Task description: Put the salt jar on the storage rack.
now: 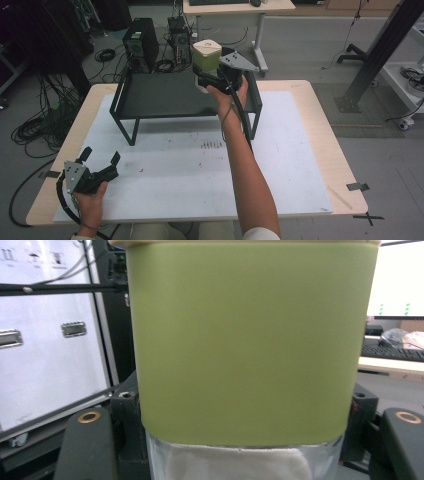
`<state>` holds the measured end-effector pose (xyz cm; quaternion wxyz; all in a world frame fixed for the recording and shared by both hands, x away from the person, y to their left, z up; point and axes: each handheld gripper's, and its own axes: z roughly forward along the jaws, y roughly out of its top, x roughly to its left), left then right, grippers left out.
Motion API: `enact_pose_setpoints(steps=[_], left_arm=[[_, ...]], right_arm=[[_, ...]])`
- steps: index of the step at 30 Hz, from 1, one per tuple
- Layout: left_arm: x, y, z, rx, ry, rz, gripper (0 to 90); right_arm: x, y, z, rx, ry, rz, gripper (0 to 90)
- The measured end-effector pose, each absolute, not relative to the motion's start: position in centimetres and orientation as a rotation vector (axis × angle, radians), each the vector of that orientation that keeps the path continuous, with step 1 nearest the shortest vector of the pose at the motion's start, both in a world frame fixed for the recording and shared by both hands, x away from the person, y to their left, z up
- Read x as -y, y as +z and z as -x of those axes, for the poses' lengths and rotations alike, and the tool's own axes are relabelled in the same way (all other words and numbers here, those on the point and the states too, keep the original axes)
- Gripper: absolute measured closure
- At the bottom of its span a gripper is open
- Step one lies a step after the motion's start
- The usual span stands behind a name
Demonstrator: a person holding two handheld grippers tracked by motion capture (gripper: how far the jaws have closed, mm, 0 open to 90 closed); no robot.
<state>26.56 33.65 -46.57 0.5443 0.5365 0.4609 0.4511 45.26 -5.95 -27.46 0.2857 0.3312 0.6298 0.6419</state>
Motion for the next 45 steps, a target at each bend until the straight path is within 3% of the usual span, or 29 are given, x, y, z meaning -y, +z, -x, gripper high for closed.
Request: enact_pose_setpoints(steps=[24,45], left_arm=[[-33.6,-46.6,-26.6,-1.096,1.071,-1.274,3.8],[-33.6,-46.6,-26.6,-1.096,1.073,-1.274,3.8]], right_arm=[[4.7,-31.1,-48.7,-1.680,1.688,-1.008,29.9],[3.5,-32.8,-48.6,-1.717,1.589,-0.940,29.8]])
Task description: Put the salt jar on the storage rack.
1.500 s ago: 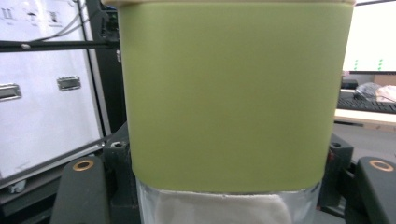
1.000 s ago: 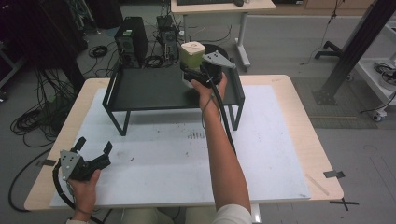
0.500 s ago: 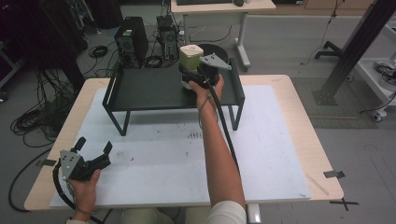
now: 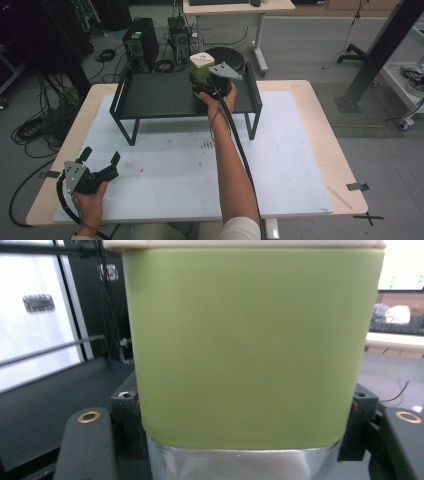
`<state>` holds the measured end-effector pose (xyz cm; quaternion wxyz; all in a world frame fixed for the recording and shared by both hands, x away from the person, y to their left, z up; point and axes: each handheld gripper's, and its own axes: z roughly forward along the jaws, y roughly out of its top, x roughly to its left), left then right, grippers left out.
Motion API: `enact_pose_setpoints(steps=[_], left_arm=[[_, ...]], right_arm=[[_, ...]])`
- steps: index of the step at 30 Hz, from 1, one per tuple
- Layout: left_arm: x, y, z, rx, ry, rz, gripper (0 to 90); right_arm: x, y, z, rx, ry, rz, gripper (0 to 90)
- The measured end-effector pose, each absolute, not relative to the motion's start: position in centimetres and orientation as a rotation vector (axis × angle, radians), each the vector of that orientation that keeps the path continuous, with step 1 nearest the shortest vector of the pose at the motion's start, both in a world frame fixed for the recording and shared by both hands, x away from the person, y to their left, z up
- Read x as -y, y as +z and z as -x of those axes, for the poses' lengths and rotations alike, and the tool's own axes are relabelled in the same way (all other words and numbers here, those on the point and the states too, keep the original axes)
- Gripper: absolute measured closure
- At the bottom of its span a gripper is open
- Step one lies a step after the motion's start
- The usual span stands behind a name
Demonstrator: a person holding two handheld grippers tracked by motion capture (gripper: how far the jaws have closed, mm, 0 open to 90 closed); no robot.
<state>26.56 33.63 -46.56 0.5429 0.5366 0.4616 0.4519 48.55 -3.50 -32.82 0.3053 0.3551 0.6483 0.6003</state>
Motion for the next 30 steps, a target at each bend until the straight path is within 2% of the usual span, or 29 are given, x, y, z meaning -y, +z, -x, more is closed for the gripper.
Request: enact_pose_setpoints(steps=[30], left_arm=[[-33.64,-46.57,-26.55,-1.096,1.073,-1.273,3.7]], right_arm=[[3.28,-33.07,-48.44,-1.694,1.596,-0.939,29.8]])
